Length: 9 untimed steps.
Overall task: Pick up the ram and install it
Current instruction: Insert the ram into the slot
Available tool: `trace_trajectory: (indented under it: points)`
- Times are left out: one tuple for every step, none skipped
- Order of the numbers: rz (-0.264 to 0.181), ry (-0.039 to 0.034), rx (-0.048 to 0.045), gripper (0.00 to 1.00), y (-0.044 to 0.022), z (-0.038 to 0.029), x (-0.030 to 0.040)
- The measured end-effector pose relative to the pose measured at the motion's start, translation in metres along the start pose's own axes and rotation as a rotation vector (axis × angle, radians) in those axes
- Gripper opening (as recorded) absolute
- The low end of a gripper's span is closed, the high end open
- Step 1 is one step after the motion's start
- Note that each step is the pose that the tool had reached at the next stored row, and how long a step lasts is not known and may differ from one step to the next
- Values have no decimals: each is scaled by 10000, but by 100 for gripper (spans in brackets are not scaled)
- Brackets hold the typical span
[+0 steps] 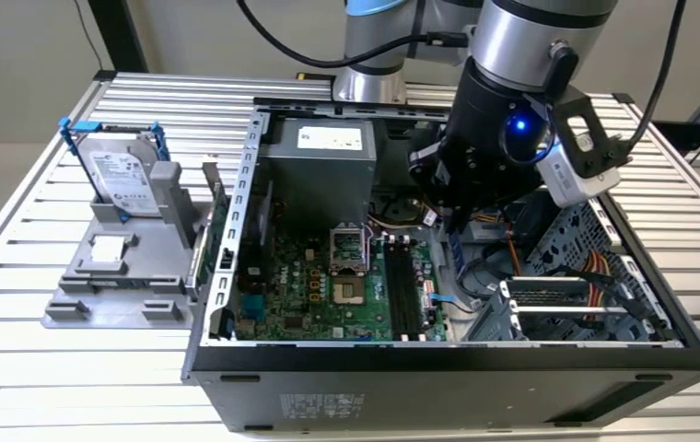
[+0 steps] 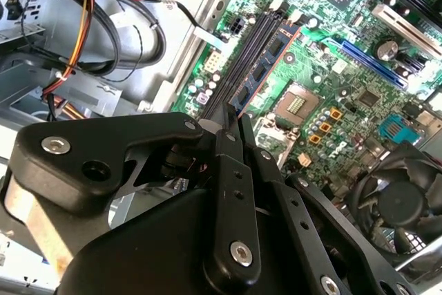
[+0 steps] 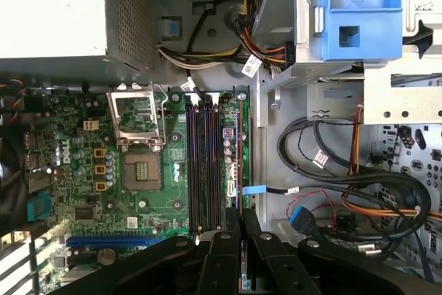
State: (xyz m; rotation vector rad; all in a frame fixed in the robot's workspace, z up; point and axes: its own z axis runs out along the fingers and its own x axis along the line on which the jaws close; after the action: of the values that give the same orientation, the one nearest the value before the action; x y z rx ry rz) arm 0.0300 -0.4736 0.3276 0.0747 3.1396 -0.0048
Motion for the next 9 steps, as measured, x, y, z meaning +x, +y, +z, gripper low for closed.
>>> trace_trajectory:
  points:
    - [0, 0, -2, 0, 0, 2, 0]
    - [0, -1, -2, 0, 0, 4, 0]
    - [0, 0, -2, 0, 0, 6, 0]
    - [0, 0, -2, 0, 0, 8, 0]
    - [0, -1, -3, 0, 0, 10, 0]
    - [0, 0, -2, 0, 0, 11, 0]
    - [2, 0, -2, 0, 0, 13, 0]
    - [3, -1, -3, 0, 1, 17, 0]
    - [3, -1, -4, 0, 1, 20, 0]
